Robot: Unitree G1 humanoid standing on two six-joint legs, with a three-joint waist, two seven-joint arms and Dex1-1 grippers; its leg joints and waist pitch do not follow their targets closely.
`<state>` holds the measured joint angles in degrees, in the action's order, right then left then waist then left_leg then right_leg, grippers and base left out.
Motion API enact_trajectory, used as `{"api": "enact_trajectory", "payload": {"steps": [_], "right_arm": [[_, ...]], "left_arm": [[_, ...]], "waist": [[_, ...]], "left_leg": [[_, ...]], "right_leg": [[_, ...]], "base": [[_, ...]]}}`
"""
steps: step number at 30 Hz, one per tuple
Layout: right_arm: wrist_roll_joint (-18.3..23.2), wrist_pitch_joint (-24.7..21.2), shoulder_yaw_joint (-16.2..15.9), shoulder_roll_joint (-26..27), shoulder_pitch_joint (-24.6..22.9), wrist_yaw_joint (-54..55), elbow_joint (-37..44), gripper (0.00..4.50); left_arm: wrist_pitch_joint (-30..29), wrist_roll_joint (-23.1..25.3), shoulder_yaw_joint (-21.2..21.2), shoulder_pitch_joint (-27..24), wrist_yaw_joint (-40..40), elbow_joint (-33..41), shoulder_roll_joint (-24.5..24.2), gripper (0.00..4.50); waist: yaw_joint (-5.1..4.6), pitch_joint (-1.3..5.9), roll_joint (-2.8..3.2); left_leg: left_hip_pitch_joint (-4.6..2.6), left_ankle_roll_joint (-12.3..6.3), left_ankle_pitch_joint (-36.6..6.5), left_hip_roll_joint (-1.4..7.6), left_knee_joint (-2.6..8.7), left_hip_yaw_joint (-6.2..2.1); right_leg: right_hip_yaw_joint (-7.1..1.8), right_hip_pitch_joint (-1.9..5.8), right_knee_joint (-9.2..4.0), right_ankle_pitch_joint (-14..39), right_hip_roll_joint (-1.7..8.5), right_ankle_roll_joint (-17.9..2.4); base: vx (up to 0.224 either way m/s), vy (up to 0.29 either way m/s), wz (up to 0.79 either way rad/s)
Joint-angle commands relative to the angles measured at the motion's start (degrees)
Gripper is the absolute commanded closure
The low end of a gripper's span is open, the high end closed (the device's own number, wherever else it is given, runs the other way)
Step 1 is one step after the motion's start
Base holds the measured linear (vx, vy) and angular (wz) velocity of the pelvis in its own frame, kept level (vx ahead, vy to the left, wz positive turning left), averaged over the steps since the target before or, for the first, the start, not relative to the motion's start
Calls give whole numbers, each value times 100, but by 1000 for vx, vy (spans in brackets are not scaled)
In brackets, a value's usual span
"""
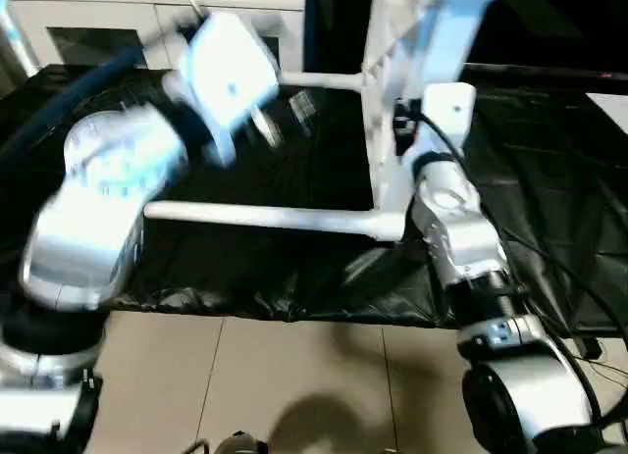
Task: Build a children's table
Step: Flip table
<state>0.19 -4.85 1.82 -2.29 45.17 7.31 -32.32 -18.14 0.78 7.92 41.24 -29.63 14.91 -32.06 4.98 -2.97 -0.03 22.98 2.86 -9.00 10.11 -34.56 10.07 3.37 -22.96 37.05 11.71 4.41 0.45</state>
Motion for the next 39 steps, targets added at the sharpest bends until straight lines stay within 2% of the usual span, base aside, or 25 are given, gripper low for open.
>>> {"api": "enact_trajectory", "payload": {"steps": [1,2,4,7,8,10,15,17,18,22,27,31,32,35,36,39], "right_arm": [[24,-87,26,45,-46,-72,-218,171],[130,-59,33,79,-63,-193,-241,162],[146,-47,38,91,-75,-207,-255,156],[169,-25,69,128,-63,-225,-316,118],[205,16,82,147,-49,-286,-355,118],[221,43,87,152,-46,-326,-373,118],[240,75,65,128,-138,-495,-354,118],[247,71,57,115,-164,-510,-350,118],[245,65,49,102,-189,-526,-336,118],[244,112,58,75,-212,-633,-338,118],[280,234,71,89,-179,-796,-399,118],[308,291,72,106,-177,-864,-418,147],[308,303,70,108,-180,-879,-419,162],[306,320,74,114,-185,-910,-407,173],[306,324,75,114,-183,-916,-410,187],[300,358,84,102,-171,-946,-431,204]], "left_arm": [[363,307,168,94,56,-167,-97,76],[626,594,240,143,225,-295,-150,76],[781,799,284,189,373,-397,-185,76],[1163,1175,349,280,629,-646,-304,76],[1391,1368,331,307,792,-825,-339,76],[1487,1459,318,311,862,-915,-347,76],[1999,1824,232,342,1310,-1180,-369,76],[2125,1872,222,353,1379,-1255,-372,76],[2145,1986,243,359,1465,-1325,-418,76],[1918,2634,171,506,2082,-1759,-550,76],[1963,2870,98,809,2538,-2546,-540,76],[2017,2934,86,989,2765,-2976,-505,76],[2075,2926,101,1031,2783,-3071,-485,95],[2170,2945,175,1114,2775,-3287,-398,106],[2181,2912,172,1119,2744,-3310,-376,116],[2219,2916,202,1142,2712,-3375,-315,135]], "waist": [[-12,386,39],[-9,401,37],[-2,416,38],[3,421,59],[-1,421,86],[-4,424,75],[-2,412,91],[2,414,86],[6,413,102],[1,416,123],[9,412,129],[18,430,121],[24,433,122],[33,428,136],[34,426,159],[25,428,138]], "left_leg": [[-155,503,-1641,221,424,-112],[-148,483,-1540,225,416,-108],[-148,448,-1421,229,403,-102],[-140,434,-1282,227,400,-105],[-141,443,-1308,223,401,-109],[-151,453,-1320,232,401,-108],[-153,469,-1485,237,412,-115],[-163,475,-1536,241,413,-115],[-162,473,-1554,239,413,-119],[-171,482,-1633,238,410,-124],[-172,467,-1672,227,415,-135],[-156,436,-1539,228,408,-140],[-165,418,-1505,227,401,-133],[-162,414,-1529,234,407,-140],[-162,421,-1547,233,408,-144],[-153,425,-1591,235,413,-145]], "right_leg": [[-271,186,-464,1110,332,-670],[-269,192,-440,934,331,-715],[-267,206,-418,745,337,-749],[-255,215,-390,527,322,-804],[-253,211,-393,518,322,-811],[-254,215,-386,474,332,-855],[-256,203,-403,621,335,-908],[-256,200,-403,656,342,-927],[-256,197,-404,680,345,-937],[-258,188,-405,705,337,-920],[-254,175,-419,698,336,-974],[-248,200,-393,490,351,-1032],[-250,194,-394,420,351,-1058],[-248,205,-394,409,362,-1097],[-247,202,-393,417,361,-1100],[-246,219,-393,428,366,-1119]], "base": [[0,0,0],[0,0,0],[0,0,0],[0,0,0],[0,0,0],[0,0,0],[0,0,0],[0,0,0],[0,0,0],[0,0,0],[0,0,0],[0,0,0],[0,0,0],[0,0,0],[0,0,0],[0,0,0]]}}
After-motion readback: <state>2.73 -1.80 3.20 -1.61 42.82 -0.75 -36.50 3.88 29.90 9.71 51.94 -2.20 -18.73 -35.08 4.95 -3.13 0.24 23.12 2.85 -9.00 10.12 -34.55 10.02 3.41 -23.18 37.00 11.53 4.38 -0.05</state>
